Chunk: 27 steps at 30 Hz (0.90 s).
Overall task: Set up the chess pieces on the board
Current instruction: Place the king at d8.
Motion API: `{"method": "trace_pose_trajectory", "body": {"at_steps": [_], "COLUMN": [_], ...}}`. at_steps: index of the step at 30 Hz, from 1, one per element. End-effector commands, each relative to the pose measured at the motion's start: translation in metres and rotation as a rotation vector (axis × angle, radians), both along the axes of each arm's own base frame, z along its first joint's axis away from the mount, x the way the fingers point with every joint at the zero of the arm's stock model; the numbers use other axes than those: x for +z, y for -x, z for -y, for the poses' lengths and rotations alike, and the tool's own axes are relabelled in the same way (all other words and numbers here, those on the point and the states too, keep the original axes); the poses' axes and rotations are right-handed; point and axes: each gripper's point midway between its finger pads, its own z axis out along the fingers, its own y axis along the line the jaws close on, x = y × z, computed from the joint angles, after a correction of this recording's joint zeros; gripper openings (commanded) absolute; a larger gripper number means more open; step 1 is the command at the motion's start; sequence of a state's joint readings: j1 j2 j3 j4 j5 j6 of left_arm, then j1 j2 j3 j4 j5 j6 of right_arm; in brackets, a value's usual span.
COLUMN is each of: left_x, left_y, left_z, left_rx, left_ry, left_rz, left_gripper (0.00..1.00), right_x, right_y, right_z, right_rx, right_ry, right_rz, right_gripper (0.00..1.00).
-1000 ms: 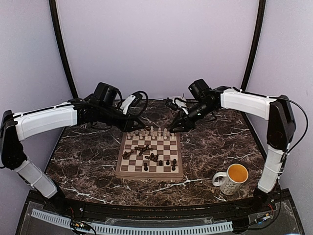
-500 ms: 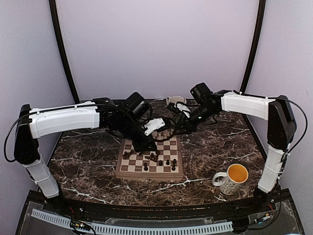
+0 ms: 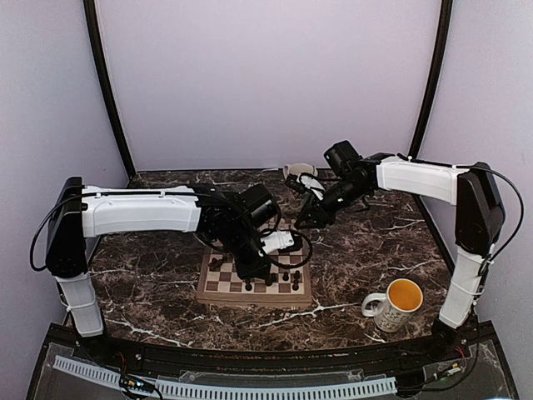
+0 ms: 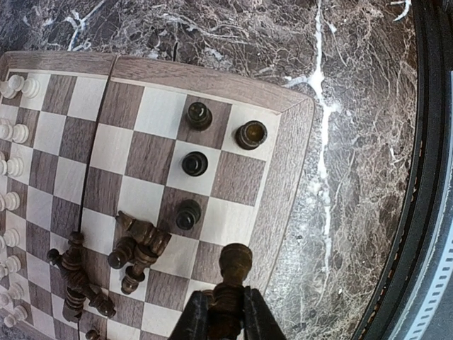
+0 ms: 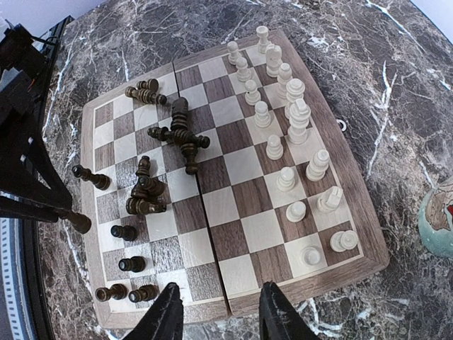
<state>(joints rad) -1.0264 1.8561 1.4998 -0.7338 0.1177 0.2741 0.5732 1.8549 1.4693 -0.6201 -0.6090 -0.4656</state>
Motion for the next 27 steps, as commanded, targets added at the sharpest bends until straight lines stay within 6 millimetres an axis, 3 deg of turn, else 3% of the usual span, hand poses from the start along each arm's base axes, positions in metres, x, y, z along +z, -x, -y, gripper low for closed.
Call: {"method": "trace_pose_trajectory", "body": {"at_steps": [1, 27], "left_x": [-0.001, -0.032], "left_y": [0.005, 0.001], "left_z": [-0.003, -0.014], "left_rx": [-0.032, -0.04], "left_ry": [-0.04, -0.173], "left_rz": [0.01, 0.066], "left_gripper": [0.12, 0.14], "right_x": [0.008, 0.002], "right_y": [-0.004, -0.002], "right_z": [-0.001, -0.003], "right_rx": [-0.006, 0.005], "right_ry": [-0.028, -0.029], "right_rz": [0.017, -0.011], "right_gripper": [0.37, 0.38]}}
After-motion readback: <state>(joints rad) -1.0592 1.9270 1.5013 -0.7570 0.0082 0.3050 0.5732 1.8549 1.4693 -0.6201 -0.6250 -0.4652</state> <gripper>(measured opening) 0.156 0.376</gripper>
